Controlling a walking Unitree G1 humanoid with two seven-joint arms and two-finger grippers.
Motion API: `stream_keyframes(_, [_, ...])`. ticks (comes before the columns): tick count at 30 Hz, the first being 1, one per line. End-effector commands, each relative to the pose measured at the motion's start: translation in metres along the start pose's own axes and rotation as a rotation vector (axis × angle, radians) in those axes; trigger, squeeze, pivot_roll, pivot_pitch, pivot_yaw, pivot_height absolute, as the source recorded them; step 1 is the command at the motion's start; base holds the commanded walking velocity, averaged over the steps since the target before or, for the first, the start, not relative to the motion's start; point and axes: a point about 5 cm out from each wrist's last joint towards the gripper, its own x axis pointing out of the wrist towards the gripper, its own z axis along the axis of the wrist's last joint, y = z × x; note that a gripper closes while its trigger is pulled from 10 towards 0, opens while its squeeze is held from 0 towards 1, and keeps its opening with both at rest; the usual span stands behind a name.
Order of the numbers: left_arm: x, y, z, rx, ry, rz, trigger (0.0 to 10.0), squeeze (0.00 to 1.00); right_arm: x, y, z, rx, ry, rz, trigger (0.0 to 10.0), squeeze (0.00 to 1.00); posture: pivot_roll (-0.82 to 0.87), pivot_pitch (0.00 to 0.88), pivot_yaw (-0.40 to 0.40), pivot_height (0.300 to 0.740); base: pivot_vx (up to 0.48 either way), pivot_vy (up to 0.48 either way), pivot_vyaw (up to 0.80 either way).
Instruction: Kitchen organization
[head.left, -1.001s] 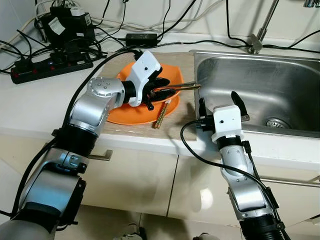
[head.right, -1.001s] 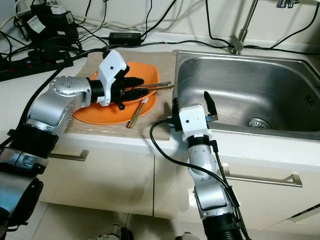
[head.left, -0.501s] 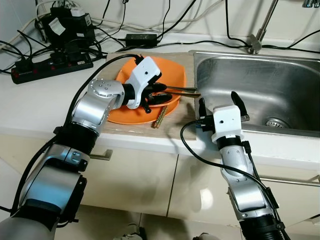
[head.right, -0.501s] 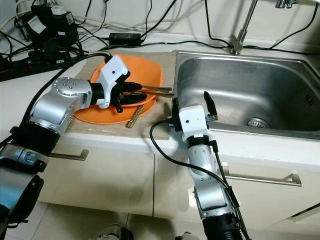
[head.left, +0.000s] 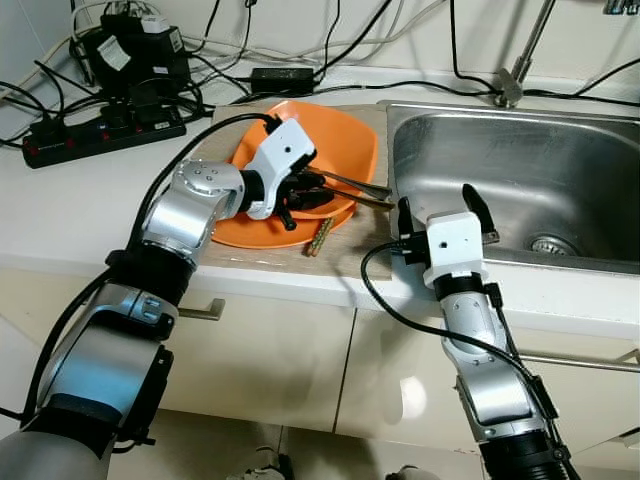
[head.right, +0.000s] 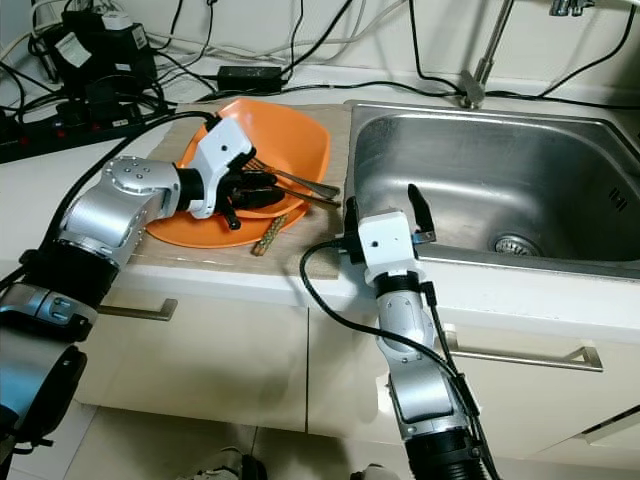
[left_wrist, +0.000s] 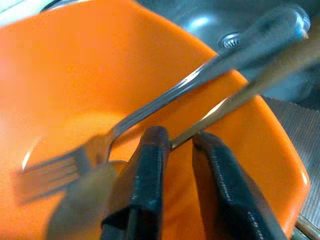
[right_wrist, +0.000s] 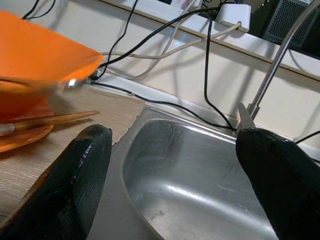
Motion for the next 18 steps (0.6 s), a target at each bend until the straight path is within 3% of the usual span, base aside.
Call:
stream_keyframes(1, [-0.0036, 0.0058, -0.0003, -0.007, 0.017, 0.021, 0.0, 0.0, -0.0014, -0.0005, 0.0024, -0.002, -0.007, 0.0, 10.0, 0.0, -0.02, 0.015, 0.043, 0.707, 0.0, 0.0, 0.0])
stream_keyframes(18, [-0.0091, 0.0129, 0.0031, -0.062, -0.026, 0.074, 0.0, 0.0, -0.0016, -0.0003, 0.0021, -0.003, -0.005, 0.005, 10.0, 0.0, -0.02, 0.019, 0.039, 0.707, 0.0, 0.0, 0.0])
